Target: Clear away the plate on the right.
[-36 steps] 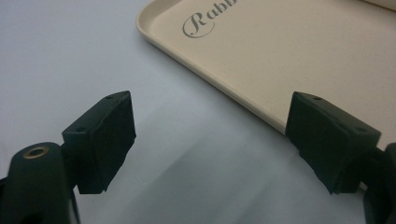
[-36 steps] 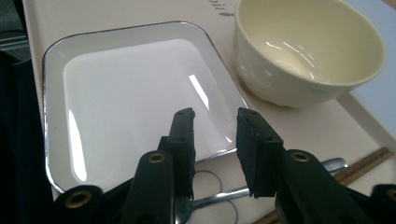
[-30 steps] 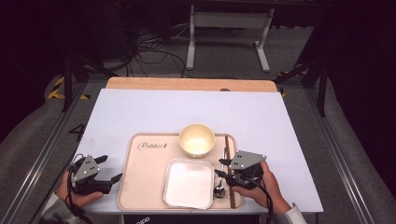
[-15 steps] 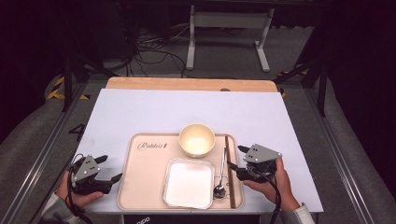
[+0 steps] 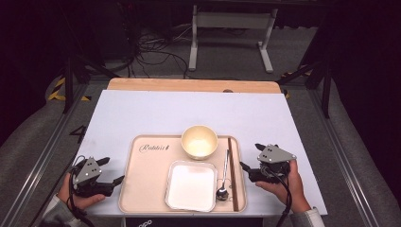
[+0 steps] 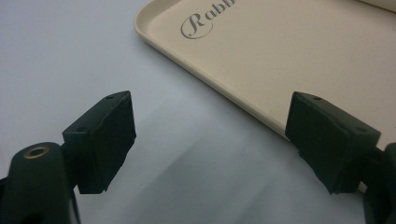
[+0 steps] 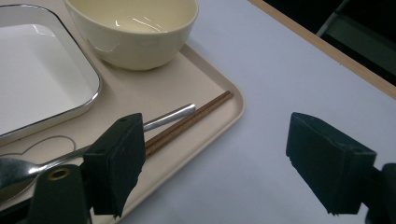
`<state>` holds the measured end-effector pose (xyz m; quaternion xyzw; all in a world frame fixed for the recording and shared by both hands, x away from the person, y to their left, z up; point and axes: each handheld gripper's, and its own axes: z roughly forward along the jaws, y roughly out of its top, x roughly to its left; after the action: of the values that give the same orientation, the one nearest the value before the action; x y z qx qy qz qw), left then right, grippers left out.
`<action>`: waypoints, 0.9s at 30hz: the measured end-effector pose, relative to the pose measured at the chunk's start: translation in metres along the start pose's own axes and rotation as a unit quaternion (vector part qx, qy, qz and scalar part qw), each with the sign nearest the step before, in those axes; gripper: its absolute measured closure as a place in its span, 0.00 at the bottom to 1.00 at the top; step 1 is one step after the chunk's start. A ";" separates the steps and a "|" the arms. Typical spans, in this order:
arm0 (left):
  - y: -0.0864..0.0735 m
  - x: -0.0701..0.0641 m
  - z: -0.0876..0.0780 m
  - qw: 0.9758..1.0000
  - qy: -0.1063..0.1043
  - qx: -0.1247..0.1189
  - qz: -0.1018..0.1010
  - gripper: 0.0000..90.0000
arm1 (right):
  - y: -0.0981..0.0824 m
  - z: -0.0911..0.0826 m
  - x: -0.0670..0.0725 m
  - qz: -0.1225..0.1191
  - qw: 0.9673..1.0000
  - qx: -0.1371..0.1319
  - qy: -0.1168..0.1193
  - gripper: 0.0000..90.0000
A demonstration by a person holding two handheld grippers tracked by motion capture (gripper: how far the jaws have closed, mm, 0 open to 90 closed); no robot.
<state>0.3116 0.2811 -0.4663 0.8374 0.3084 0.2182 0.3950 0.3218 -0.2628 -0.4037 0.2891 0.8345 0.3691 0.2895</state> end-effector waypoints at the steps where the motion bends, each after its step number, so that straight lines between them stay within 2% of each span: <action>1: 0.000 0.000 0.000 1.000 0.000 0.000 0.000 0.19 | -0.002 0.000 -0.001 -0.001 1.000 0.002 0.002 0.22; 5: 0.000 0.001 0.000 1.000 -0.002 -0.001 0.001 0.19 | -0.008 -0.001 -0.003 -0.003 1.000 0.004 -0.004 0.21; 12: 0.001 0.001 0.001 1.000 -0.002 -0.002 0.002 0.19 | -0.022 -0.003 -0.008 0.008 1.000 0.005 -0.006 0.18; 16: 0.001 0.001 0.001 1.000 -0.003 -0.001 0.000 0.19 | -0.030 -0.006 -0.009 0.015 1.000 -0.001 -0.013 0.18; 21: 0.002 0.001 0.002 1.000 -0.005 -0.003 0.001 0.19 | -0.041 -0.008 -0.009 0.021 1.000 0.007 -0.020 0.17; 24: 0.002 0.001 0.003 1.000 -0.005 -0.001 0.000 0.19 | -0.048 -0.010 -0.010 0.033 0.999 0.003 -0.022 0.16; 27: 0.003 0.002 0.004 1.000 -0.006 0.001 0.003 0.19 | -0.054 -0.013 -0.009 0.034 0.999 0.004 -0.032 0.15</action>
<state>0.3163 0.2792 -0.4663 0.8400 0.3038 0.2144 0.3952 0.3047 -0.3053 -0.4364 0.3300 0.8160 0.3662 0.3020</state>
